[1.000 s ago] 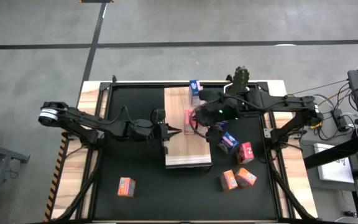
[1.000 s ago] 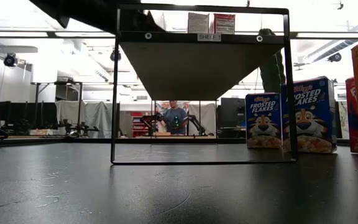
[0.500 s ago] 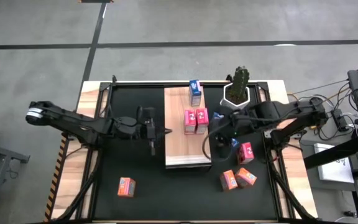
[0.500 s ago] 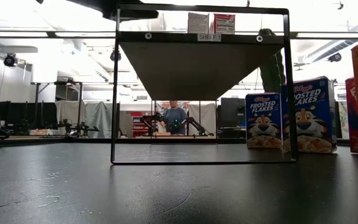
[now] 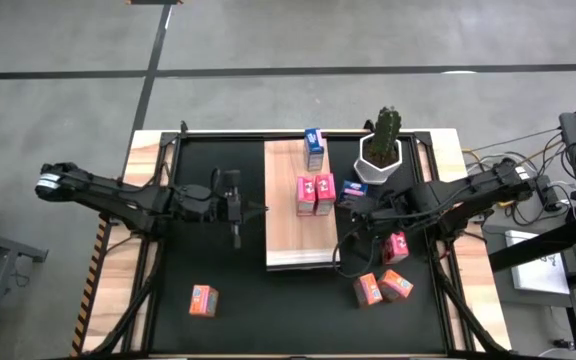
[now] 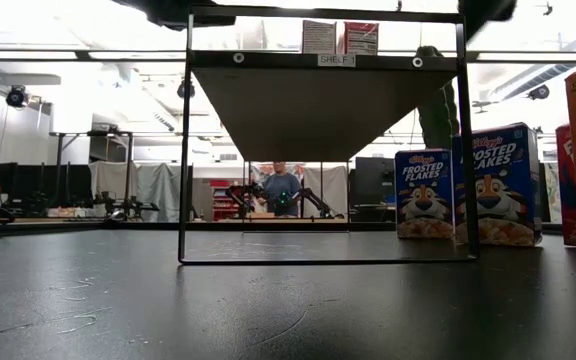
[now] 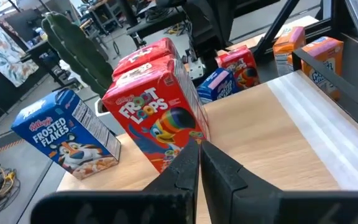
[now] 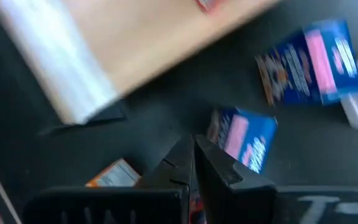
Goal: Stack cereal on shelf
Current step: Put the right orange cereal box on the shelf
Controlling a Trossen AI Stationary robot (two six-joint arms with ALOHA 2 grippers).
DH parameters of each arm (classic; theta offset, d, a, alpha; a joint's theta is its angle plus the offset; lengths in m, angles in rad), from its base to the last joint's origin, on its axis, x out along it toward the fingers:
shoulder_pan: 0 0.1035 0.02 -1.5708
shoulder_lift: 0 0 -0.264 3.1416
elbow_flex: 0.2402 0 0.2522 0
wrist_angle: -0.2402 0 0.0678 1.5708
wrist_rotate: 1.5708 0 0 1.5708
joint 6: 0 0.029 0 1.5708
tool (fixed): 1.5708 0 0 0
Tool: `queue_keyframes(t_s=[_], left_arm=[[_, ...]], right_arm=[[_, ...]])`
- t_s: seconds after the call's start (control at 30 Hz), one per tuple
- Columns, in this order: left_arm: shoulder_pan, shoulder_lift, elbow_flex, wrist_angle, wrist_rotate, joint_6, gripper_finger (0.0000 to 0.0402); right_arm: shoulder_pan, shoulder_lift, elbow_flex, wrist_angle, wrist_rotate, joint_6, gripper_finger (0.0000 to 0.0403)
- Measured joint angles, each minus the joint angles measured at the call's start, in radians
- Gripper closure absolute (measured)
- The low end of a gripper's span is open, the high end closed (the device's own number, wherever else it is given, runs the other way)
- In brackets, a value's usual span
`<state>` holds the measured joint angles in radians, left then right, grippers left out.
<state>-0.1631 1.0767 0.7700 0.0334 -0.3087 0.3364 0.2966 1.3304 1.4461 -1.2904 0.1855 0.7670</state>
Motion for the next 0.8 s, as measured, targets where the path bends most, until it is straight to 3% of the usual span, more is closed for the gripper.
queue_keyframes(t_s=[0.33,0.5,0.8], left_arm=[[0.000,0.000,0.000,0.000,-0.124,0.120,0.0402],[0.000,0.000,0.000,0.001,-0.199,0.150,0.0402],[0.001,0.000,0.000,0.001,-0.208,0.161,0.0402]], right_arm=[[0.000,-0.071,-0.207,-0.001,0.014,0.233,0.0394],[0.004,-0.098,-0.219,-0.006,-0.076,0.384,0.0389],[0.062,-0.120,-0.218,-0.065,-0.136,0.584,0.0307]])
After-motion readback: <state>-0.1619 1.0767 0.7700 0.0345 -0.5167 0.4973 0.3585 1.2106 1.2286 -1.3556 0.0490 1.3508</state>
